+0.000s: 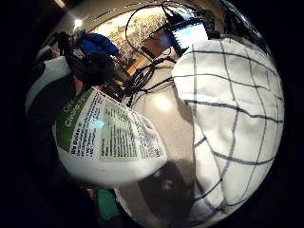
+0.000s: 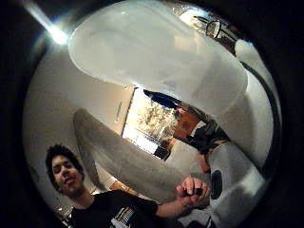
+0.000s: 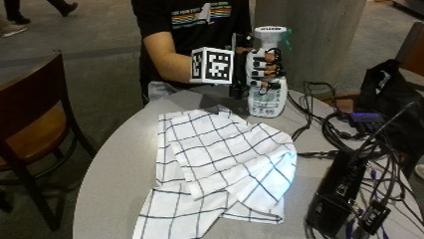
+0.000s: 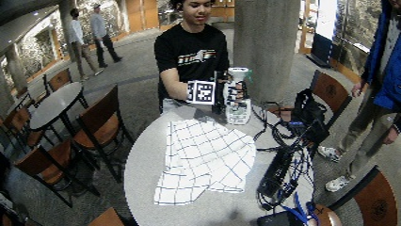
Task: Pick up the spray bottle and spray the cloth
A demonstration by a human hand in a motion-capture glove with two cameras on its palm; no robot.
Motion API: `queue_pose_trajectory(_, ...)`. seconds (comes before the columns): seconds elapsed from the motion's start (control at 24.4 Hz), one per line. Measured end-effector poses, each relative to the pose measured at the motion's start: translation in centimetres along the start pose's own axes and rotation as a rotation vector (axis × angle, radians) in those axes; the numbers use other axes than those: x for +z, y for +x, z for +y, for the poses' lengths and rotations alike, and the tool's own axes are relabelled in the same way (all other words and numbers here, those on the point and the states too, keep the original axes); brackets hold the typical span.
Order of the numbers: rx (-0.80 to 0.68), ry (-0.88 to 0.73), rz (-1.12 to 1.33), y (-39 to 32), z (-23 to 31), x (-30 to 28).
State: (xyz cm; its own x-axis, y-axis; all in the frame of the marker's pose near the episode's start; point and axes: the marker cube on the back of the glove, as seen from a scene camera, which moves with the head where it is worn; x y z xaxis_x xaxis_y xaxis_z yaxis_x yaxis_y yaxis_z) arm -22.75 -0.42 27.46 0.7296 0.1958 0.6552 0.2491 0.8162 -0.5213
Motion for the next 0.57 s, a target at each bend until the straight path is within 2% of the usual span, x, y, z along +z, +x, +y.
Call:
queue_pose_trajectory(0.21,-0.028,-0.002,-0.005,0.0,1.0,-0.9)
queue_pose_trajectory(0.41,-0.103,0.134,0.088,-0.2,3.5,-5.3)
queue_pose_trajectory(0.57,-0.105,0.215,0.178,-0.7,5.3,-8.4)
